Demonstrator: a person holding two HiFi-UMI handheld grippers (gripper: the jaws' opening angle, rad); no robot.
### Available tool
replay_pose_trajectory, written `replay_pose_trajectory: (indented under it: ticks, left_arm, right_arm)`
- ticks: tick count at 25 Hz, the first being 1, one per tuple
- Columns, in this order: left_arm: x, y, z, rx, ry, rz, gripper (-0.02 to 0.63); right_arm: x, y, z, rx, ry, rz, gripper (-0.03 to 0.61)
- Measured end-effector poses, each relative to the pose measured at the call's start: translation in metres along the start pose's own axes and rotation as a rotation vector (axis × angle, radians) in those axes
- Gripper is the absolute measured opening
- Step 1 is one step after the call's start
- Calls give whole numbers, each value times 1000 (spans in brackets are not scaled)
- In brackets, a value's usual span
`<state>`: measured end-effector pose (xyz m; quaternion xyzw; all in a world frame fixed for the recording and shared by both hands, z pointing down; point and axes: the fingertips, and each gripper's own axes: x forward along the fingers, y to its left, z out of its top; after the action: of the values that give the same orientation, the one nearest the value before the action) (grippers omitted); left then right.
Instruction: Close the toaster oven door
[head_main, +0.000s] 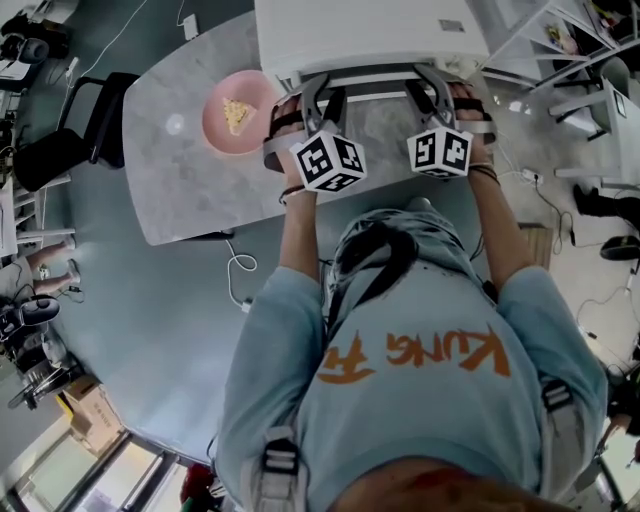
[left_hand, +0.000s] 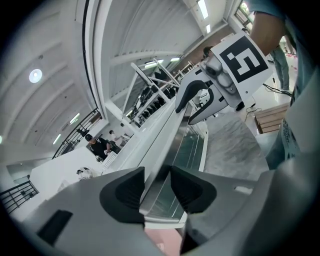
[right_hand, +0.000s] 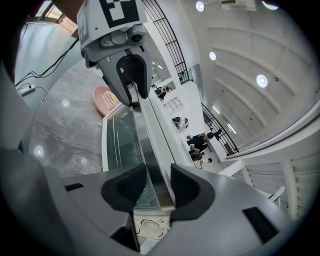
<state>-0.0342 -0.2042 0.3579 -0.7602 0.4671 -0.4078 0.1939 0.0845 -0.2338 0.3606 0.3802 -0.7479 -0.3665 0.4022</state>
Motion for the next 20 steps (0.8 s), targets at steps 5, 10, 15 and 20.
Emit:
replay_pose_trajectory:
  ticks: [5, 10, 15, 20]
  left_arm:
    - [0, -1, 0, -18, 4, 14, 153]
    - [-2, -4, 1, -93, 0, -50, 166]
    - [-17, 9, 22, -288, -124, -119, 169]
    - [-32, 56, 43, -507, -267, -59, 166]
  right_arm:
    - [-2, 1, 1, -4, 5, 5, 147]
    - [-4, 4, 1, 189, 14, 139, 183]
    - [-13, 2, 9, 379, -28, 272, 186]
    - [-17, -46, 34, 656, -151, 228, 107]
